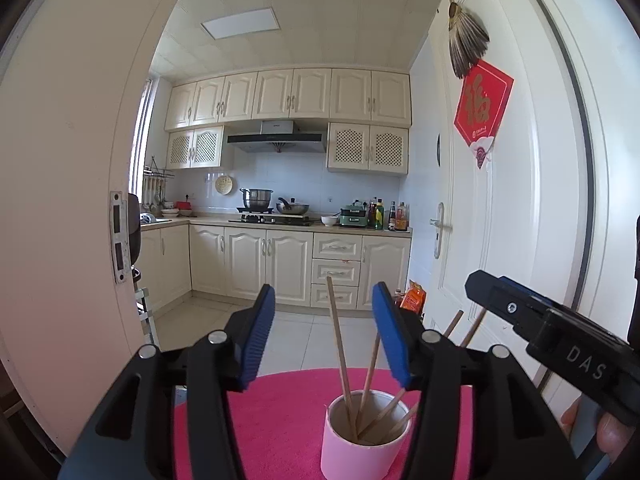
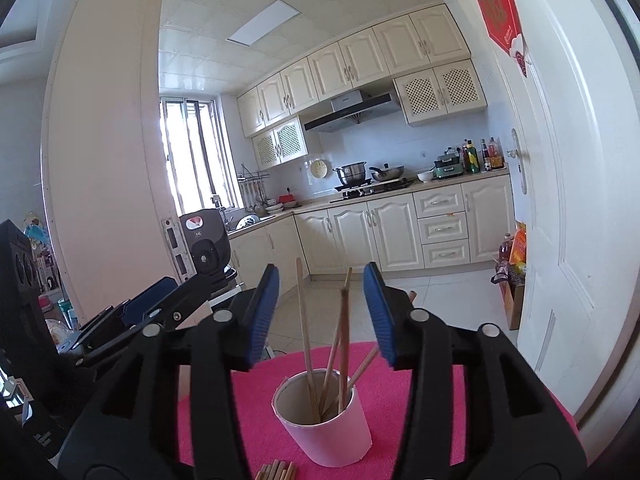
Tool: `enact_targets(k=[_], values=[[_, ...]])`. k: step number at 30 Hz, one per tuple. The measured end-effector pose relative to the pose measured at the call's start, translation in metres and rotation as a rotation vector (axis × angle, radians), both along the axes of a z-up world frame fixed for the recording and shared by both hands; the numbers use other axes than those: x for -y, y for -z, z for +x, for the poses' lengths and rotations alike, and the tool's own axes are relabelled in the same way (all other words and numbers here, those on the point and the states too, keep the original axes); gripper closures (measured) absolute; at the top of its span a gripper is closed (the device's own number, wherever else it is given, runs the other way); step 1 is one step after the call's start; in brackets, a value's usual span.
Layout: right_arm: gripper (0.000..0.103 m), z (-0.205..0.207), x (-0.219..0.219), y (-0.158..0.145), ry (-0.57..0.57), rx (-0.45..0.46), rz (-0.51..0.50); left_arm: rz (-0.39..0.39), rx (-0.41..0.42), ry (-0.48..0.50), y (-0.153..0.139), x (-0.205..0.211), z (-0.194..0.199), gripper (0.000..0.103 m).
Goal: Organize utensils
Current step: 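Drop the chopstick into the cup with the left gripper while the right gripper releases its own, then return the left gripper to the pile and grasp a chopstick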
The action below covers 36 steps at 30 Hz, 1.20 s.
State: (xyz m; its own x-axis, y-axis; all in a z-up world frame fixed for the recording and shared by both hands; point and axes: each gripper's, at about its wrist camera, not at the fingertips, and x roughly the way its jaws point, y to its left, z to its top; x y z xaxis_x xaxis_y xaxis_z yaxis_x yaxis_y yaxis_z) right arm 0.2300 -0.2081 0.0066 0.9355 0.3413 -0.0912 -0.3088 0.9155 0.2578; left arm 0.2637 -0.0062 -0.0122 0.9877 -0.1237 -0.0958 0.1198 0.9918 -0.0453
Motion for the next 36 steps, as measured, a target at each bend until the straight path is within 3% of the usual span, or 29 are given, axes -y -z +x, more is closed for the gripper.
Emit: enact_targets(k=[6,11,18,22,26,33,36], values=[[0.058,-0.031,0.009,-0.012,0.018,0.004,-0.011,0.022,-0.018,-0.011,-0.011,-0.004,-0.035,0.048],[0.055,-0.053,0.011,-0.011,0.012,-0.054,-0.052,0.057,-0.155,0.001,-0.002,-0.004,-0.056,0.043],[0.050,-0.062,-0.002,0.024,-0.039,-0.278,-0.158,0.075,-0.503,0.024,0.043,-0.011,-0.059,0.043],[0.049,-0.064,-0.016,0.055,-0.077,-0.423,-0.223,0.091,-0.799,0.009,0.090,-0.015,-0.048,0.043],[0.047,-0.067,-0.025,0.080,-0.099,-0.532,-0.259,0.077,-0.964,0.003,0.130,-0.020,-0.047,0.043],[0.046,-0.068,-0.029,0.105,-0.125,-0.638,-0.294,-0.006,-1.050,0.023,0.159,-0.023,-0.042,0.043],[0.046,-0.067,-0.028,0.112,-0.129,-0.659,-0.297,-0.011,-1.064,0.028,0.162,-0.017,-0.039,0.057]])
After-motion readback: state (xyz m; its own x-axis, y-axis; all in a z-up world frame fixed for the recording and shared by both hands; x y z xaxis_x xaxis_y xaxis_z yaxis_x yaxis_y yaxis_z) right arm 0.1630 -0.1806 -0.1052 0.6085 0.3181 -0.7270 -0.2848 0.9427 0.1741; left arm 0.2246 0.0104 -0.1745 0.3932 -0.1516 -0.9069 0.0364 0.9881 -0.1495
